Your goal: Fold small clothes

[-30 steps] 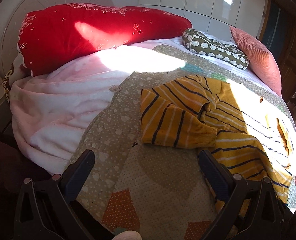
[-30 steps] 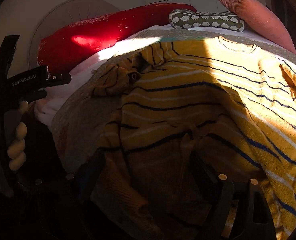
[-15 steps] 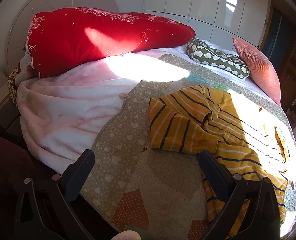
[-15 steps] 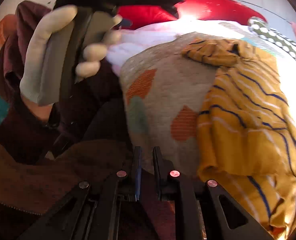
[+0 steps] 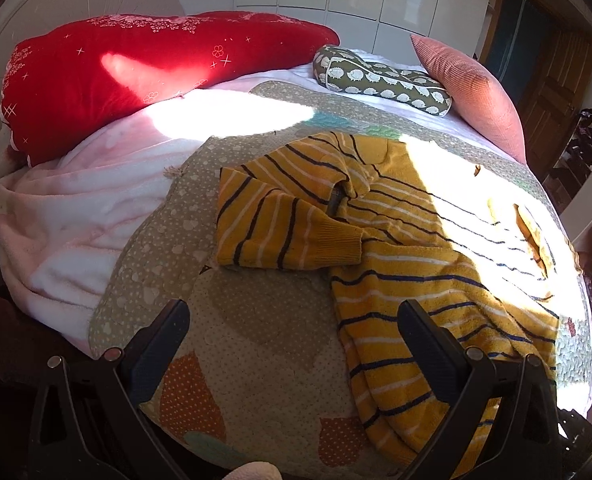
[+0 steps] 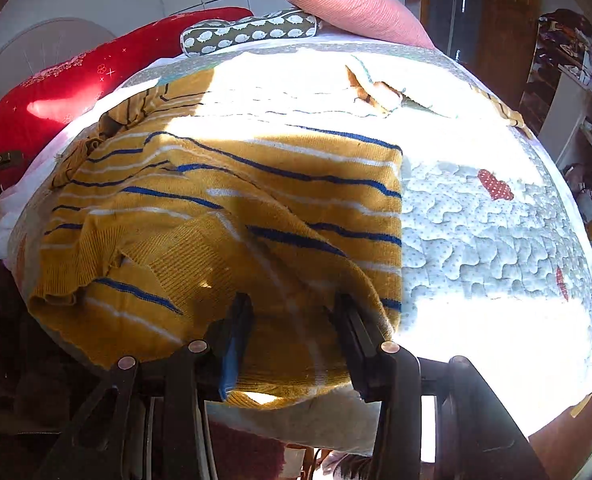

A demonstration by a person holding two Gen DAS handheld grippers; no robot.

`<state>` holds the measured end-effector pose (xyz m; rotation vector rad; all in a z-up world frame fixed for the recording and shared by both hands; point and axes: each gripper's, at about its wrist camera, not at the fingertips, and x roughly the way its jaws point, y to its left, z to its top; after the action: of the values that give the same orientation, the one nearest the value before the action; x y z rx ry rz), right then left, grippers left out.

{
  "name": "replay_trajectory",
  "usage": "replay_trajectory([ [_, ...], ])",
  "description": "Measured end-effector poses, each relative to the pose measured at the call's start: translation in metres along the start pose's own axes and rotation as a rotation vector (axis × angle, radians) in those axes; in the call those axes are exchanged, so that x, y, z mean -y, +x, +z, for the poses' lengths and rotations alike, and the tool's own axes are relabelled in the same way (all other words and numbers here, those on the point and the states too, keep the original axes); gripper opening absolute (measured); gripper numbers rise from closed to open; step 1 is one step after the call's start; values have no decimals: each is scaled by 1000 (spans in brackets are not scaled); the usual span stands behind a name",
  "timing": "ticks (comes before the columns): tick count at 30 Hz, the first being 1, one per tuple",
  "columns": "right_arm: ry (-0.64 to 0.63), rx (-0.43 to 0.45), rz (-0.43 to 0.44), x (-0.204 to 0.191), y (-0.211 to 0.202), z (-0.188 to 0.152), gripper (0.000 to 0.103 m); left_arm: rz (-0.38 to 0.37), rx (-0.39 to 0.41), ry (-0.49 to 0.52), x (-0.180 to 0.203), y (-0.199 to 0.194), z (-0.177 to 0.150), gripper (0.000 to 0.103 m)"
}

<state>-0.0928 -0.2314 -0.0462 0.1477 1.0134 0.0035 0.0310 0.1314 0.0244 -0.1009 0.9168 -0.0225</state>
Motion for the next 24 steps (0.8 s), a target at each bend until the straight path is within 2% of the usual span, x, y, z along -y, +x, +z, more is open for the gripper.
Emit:
replay_trajectory([
  [1,0,-20,24,5,3,0,4,-3,-1,7,3,-1,-1,103],
  [4,2,-16,-17,18,-9,-4,3,10,10,33,9,-3,-3,103],
  [6,41,-6,-102,39,-23,-7,3,20,21,41,9,-4,-3,103],
  [10,114,-41,-284,76,-48,-19,4,13,15,34,6,-2,-3,103],
  [11,110,-26,-259,77,-57,-19,4,10,11,30,5,-1,-3,103],
  [13,118,36,-86,68,-75,-16,5,7,4,24,5,0,-3,103],
  [15,61,73,51,37,-77,-4,9,1,4,22,5,-1,-4,103],
  [18,-63,61,208,-27,-48,19,31,-1,11,32,7,-6,-6,103],
  [19,-101,51,235,-44,-37,23,31,1,16,39,8,-9,-6,103],
  [22,-181,25,228,-88,7,39,31,15,36,39,3,-18,-6,103],
  [24,-186,-70,335,-113,41,43,30,16,45,23,-6,-22,-5,103],
])
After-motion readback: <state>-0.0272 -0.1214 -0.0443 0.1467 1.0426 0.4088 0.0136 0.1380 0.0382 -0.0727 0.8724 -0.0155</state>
